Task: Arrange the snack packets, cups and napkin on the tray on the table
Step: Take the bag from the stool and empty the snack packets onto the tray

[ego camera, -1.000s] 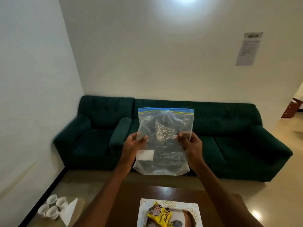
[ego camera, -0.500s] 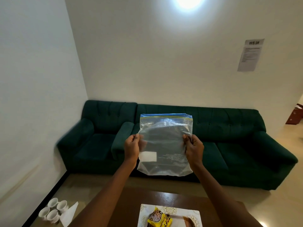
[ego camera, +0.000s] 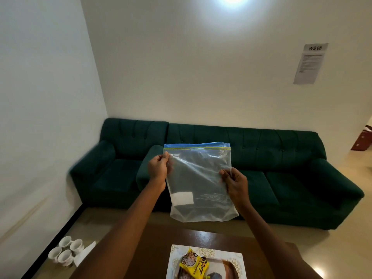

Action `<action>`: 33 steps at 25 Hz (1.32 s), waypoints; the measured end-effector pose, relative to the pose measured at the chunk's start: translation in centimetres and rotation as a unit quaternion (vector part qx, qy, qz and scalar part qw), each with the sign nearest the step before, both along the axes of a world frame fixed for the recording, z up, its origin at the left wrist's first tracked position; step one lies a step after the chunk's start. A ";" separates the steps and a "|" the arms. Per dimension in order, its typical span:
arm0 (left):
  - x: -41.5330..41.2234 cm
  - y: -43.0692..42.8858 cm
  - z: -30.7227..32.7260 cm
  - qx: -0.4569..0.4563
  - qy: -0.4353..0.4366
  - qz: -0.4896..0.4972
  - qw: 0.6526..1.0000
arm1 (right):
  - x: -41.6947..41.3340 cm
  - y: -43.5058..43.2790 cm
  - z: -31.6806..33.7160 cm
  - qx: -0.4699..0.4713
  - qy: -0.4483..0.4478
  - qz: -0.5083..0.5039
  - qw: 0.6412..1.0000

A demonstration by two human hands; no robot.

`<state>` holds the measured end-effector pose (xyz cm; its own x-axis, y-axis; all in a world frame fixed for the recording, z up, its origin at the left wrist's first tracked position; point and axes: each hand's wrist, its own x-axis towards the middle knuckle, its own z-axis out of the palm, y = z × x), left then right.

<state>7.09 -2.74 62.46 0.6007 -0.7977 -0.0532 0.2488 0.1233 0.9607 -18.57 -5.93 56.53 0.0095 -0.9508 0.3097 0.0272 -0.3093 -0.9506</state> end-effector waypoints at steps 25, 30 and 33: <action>1.7 3.8 -3.5 0.065 -0.319 -0.216 0.921 | -1.7 0.3 1.9 0.060 0.159 0.171 0.970; 2.0 3.5 -3.2 0.100 -0.456 -0.073 0.881 | -1.2 0.3 1.3 0.035 0.264 0.042 0.963; 2.9 3.7 -2.9 0.066 -0.374 -0.183 0.907 | -2.0 -0.1 0.7 0.048 0.286 -0.015 0.957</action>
